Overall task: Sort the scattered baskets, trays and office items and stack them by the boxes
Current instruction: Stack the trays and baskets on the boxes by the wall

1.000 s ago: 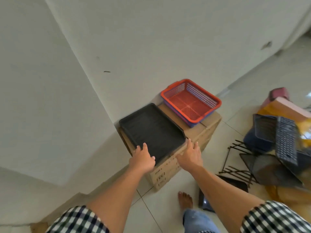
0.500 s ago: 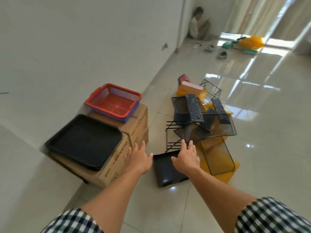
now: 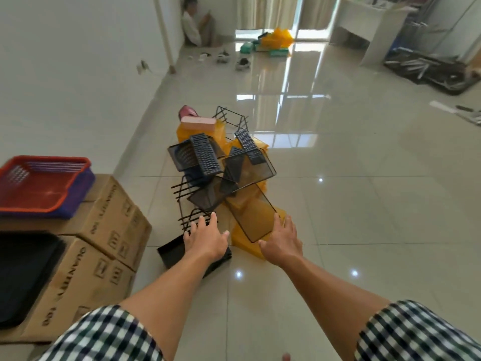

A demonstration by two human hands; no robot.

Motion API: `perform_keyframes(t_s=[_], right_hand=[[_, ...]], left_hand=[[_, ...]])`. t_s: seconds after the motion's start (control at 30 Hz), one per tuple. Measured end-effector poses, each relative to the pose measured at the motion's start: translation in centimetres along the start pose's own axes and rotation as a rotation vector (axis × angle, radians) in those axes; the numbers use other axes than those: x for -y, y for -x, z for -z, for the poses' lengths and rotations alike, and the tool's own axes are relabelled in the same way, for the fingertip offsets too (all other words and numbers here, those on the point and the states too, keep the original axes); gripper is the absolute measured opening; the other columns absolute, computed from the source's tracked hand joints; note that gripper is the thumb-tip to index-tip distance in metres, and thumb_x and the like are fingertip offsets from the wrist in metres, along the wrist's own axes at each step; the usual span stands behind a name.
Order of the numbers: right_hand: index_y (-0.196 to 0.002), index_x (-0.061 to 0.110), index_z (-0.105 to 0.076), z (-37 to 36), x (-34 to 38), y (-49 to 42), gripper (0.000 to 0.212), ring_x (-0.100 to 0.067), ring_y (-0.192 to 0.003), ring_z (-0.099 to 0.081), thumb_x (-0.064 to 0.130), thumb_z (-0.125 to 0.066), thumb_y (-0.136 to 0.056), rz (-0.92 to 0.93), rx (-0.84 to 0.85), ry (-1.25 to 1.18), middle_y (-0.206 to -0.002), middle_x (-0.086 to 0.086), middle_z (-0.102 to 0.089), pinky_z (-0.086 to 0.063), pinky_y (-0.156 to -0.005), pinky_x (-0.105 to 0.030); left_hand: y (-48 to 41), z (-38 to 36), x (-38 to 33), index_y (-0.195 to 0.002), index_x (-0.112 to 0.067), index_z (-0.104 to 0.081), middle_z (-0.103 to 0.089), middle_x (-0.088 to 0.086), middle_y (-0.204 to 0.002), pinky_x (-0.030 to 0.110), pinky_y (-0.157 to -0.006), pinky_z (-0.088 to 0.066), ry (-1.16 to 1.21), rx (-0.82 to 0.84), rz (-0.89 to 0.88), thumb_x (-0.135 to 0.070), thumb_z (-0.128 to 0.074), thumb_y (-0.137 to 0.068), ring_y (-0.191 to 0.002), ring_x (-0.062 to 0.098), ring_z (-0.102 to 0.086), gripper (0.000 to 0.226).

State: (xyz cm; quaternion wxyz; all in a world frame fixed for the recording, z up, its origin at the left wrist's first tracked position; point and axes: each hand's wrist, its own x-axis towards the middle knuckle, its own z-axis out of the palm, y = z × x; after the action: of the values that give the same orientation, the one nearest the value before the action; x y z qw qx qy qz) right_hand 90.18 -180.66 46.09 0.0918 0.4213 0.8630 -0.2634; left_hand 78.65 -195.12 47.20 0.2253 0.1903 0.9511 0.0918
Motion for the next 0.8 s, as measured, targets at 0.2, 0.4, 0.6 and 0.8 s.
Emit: perform_keyframes(t_s=[0.2,0.4,0.6,0.8], right_hand=[[-0.162,0.023,-0.001,3.9,-10.9,-3.5,0.091,-0.029,-0.156,0.000,0.039,-0.062,-0.096,-0.058,0.024,-0.007,-0.169,-0.009,0.008,-0.021,-0.122,-0.050],[-0.162,0.022,-0.001,6.5,-17.3,-6.5,0.090,-0.029,-0.156,0.001,0.041,-0.060,-0.097,-0.117,0.046,-0.037,-0.169,-0.010,0.009,-0.021,-0.122,-0.051],[-0.161,0.022,0.000,7.9,-19.3,-10.6,0.088,-0.028,-0.156,0.000,0.036,-0.059,-0.097,-0.147,0.048,-0.082,-0.169,-0.009,0.008,-0.022,-0.121,-0.051],[-0.162,0.022,0.000,9.7,-19.5,-17.8,0.090,-0.028,-0.156,-0.001,0.037,-0.061,-0.097,-0.141,0.055,-0.047,-0.169,-0.008,0.008,-0.023,-0.122,-0.050]], left_hand=[[-0.3,-4.6,-9.9,-0.161,-0.028,-0.007,-0.013,0.008,-0.167,0.052,-0.121,-0.015,-0.037,0.030,-0.028,-0.055,-0.040,-0.101,-0.153,0.031,-0.012,0.073],[-1.6,-7.4,-17.0,-0.161,-0.028,-0.008,-0.015,0.009,-0.167,0.053,-0.121,-0.017,-0.088,0.071,-0.061,-0.057,-0.041,-0.100,-0.153,0.032,-0.014,0.075],[-5.0,-8.6,-21.3,-0.161,-0.026,-0.007,-0.014,0.010,-0.167,0.052,-0.121,-0.018,-0.103,0.104,-0.074,-0.055,-0.040,-0.102,-0.153,0.032,-0.014,0.074],[-11.2,-9.8,-23.8,-0.161,-0.025,-0.006,-0.013,0.010,-0.167,0.051,-0.121,-0.020,-0.078,0.129,-0.042,-0.054,-0.040,-0.102,-0.153,0.033,-0.015,0.074]])
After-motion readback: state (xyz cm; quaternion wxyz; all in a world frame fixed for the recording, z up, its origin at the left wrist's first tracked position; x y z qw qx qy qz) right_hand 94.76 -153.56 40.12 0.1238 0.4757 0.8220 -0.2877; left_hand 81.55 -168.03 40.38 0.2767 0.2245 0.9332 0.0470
